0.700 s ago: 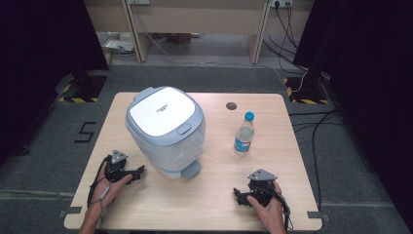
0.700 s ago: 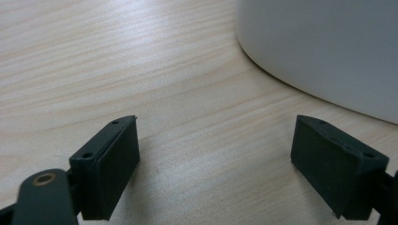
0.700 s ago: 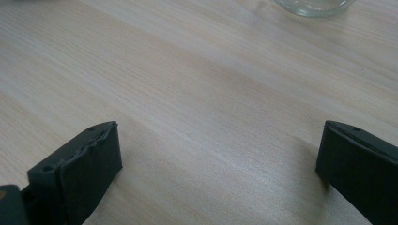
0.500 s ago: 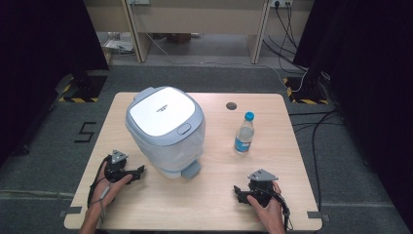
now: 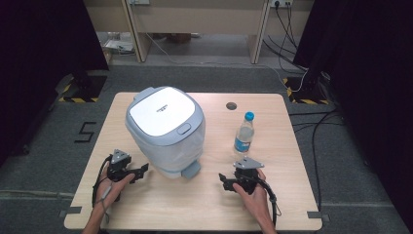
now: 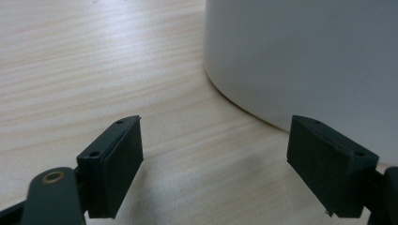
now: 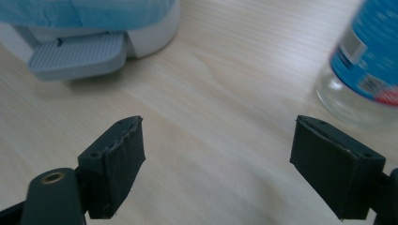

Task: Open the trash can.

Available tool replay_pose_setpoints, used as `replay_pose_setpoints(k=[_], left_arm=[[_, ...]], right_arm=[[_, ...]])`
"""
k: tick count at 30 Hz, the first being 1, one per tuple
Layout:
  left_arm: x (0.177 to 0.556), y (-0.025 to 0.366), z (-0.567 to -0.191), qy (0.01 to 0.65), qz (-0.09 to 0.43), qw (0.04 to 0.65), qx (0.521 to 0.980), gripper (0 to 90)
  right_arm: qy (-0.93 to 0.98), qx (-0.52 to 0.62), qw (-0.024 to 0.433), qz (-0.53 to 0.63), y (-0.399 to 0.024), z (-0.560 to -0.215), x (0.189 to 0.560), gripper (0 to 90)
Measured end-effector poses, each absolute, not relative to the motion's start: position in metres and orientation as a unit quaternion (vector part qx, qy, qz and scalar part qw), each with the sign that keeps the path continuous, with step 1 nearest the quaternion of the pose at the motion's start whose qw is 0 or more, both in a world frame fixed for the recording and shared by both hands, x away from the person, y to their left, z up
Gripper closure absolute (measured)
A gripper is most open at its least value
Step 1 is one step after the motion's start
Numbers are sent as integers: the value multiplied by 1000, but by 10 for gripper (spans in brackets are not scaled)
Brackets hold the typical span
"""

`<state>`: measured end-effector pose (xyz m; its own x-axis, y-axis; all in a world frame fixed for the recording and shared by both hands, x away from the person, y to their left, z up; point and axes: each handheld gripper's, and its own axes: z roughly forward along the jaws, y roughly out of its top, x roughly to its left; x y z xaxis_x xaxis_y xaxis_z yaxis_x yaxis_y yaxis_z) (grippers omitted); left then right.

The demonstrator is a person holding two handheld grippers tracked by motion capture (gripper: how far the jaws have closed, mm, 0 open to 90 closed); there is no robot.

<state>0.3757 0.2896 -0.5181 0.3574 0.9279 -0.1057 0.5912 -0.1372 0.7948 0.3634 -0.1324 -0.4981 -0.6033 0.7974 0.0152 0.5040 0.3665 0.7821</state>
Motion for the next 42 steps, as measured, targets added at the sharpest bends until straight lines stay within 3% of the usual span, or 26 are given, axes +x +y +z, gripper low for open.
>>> replay_pose_setpoints(k=[14, 18, 22, 30, 42], left_arm=[[388, 287, -518, 535, 209, 393, 718, 185], [394, 286, -517, 537, 216, 392, 715, 214], [405, 279, -516, 556, 216, 394, 700, 312], [416, 270, -513, 555, 205, 401, 699, 340], [424, 278, -512, 567, 203, 402, 690, 339]], right_arm=[[812, 400, 203, 373, -72, -510, 405, 203], [818, 391, 191, 376, -67, -514, 404, 335], [817, 381, 198, 384, -59, -508, 398, 376], [820, 376, 176, 394, -39, -509, 394, 372], [822, 375, 178, 390, -16, -510, 396, 276]])
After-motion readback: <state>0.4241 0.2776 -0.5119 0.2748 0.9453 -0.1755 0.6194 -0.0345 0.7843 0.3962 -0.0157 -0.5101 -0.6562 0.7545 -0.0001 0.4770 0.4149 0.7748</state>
